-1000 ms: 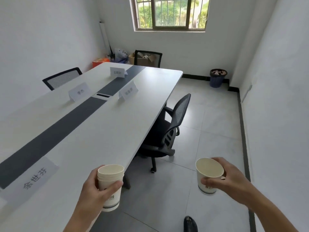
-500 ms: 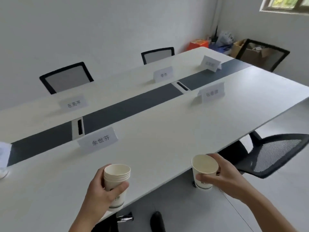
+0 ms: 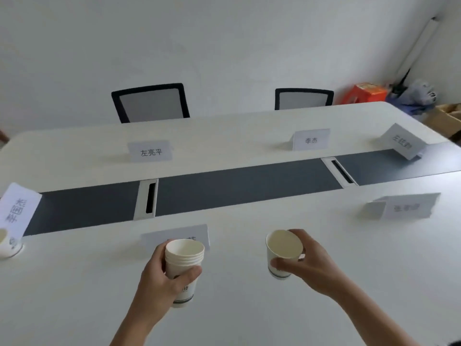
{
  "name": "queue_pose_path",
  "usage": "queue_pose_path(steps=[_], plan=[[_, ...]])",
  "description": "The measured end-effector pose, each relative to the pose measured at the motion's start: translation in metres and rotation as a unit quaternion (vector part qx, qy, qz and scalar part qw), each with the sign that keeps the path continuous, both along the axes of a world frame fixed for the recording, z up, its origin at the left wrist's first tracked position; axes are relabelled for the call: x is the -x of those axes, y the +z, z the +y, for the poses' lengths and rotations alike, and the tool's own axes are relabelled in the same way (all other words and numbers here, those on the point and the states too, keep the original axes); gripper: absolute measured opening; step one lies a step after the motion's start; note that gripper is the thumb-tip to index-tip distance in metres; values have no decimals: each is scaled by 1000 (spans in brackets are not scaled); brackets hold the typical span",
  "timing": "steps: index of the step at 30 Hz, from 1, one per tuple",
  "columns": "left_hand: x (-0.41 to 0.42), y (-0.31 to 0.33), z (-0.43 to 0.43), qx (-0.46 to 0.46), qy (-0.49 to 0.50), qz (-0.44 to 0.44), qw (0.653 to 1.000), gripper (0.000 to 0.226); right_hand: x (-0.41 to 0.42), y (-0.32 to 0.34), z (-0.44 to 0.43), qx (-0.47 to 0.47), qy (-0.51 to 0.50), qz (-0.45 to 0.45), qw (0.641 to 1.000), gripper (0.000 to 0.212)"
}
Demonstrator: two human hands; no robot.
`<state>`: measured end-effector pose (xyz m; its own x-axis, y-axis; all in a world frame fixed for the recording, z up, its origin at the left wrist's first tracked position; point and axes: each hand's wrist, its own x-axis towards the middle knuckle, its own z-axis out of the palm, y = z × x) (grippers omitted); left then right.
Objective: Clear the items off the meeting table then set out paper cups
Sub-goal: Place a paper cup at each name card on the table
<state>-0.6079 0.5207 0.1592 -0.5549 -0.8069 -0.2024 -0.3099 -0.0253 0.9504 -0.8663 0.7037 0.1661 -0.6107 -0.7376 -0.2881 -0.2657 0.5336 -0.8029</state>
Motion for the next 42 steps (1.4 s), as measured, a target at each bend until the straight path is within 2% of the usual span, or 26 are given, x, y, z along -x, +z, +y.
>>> queue_pose_path(steps=[4, 13, 22, 26, 28, 30, 32, 35, 36, 42], plan=[[10, -14, -43, -15, 4, -30, 999, 73, 13, -29, -89, 6, 4, 24, 1000, 62], [-11, -46, -85, -68, 64, -81, 992, 78, 22, -123, -225, -65, 44, 59, 995, 72], [-3, -61, -111, -80, 56, -111, 989, 73, 24, -161, -242, -112, 43, 72, 990, 72], [15, -55, -114, -60, 16, -114, 992, 74, 28, -151, -234, -130, 70, 70, 986, 101], [24, -49, -112, -42, -7, -112, 993, 74, 31, -138, -222, -131, 64, 87, 985, 106], [34, -39, -107, -25, -30, -108, 993, 72, 32, -120, -205, -121, 41, 122, 984, 93], [43, -31, -100, -1, -62, -106, 992, 73, 33, -98, -186, -89, 4, 149, 985, 64], [55, -18, -84, 47, -116, -100, 987, 77, 25, -56, -159, -1, -50, 75, 996, 13], [61, -15, -77, 62, -134, -96, 984, 78, 21, -42, -149, 21, -50, 42, 998, 4], [83, 5, -16, 131, -229, -79, 961, 85, -11, 10, -74, 74, -27, -63, 995, 11]])
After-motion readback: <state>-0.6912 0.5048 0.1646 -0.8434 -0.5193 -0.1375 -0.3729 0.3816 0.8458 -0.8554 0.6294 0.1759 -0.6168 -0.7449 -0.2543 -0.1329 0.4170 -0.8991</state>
